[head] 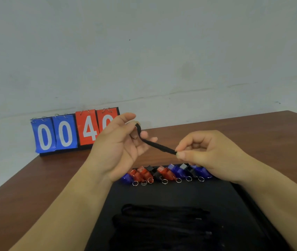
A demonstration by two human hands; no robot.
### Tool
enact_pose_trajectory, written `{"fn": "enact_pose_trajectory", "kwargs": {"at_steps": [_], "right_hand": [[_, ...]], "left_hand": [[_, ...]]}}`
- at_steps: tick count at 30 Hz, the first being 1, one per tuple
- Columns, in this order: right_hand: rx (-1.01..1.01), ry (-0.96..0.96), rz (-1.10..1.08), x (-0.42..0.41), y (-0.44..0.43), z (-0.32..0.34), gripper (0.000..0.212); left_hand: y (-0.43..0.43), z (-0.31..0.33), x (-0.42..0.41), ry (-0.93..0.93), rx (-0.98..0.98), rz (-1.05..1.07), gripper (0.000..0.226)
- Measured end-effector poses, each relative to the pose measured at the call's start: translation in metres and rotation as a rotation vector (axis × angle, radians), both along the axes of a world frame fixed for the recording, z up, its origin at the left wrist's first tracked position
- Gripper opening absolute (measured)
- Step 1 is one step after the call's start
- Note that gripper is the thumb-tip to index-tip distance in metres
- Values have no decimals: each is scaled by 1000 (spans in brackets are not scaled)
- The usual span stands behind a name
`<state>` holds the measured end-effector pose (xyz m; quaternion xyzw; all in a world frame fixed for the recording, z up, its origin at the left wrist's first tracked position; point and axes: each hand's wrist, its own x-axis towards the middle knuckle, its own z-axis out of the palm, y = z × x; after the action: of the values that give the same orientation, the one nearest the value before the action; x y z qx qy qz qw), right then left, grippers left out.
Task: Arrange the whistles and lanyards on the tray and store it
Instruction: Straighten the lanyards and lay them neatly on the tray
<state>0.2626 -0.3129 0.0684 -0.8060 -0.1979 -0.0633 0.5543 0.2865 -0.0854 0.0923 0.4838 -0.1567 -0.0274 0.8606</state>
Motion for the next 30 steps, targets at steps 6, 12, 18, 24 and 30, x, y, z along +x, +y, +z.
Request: {"fn": "enact_pose_trajectory", "kwargs": {"at_steps": [6,12,18,24,30], "right_hand": [[-100,-95,-74,0,-3,1,9],[-64,-112,-141,3,-12,2,12],[-26,-126,-254,4,-23,7,9],[116,-55,-370,12,-26,1,7],[430,4,-492,24,-28,-3,8]], "left_hand": [[4,-4,-1,-52,134,-60,19],[16,-9,4,-182,760,208,25],[37,-10,13,-340,1339,524,16],[53,-18,29,-293,1436,682,14],[51,-32,36,-274,1515,629,14]]}}
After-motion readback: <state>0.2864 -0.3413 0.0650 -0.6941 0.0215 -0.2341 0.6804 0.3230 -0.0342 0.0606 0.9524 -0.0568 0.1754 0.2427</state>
